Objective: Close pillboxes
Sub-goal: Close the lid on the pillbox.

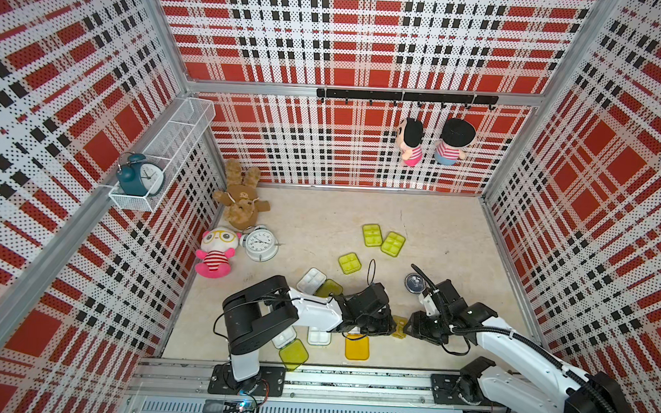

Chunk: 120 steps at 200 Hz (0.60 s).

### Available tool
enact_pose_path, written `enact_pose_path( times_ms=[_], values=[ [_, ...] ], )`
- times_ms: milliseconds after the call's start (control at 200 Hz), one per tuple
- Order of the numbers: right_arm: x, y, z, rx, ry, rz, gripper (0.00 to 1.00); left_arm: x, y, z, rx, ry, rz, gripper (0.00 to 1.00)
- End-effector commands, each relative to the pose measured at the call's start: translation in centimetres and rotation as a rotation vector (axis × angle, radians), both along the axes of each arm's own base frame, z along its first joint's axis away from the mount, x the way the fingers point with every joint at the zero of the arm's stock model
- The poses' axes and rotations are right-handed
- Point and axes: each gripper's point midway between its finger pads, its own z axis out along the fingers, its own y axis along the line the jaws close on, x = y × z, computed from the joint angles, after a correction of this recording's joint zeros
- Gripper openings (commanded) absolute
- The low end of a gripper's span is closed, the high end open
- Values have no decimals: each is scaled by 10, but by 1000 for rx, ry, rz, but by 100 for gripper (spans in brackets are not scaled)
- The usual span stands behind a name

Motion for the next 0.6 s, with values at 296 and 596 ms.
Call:
enact_pose_path(
  times_ms=[296,596],
  values=[
    [6,3,-12,2,-5,16,54,10,1,14,-12,-21,10,22],
    [13,7,-5,16,-31,19,54,19,11,31,-23,-46,41,23]
  ],
)
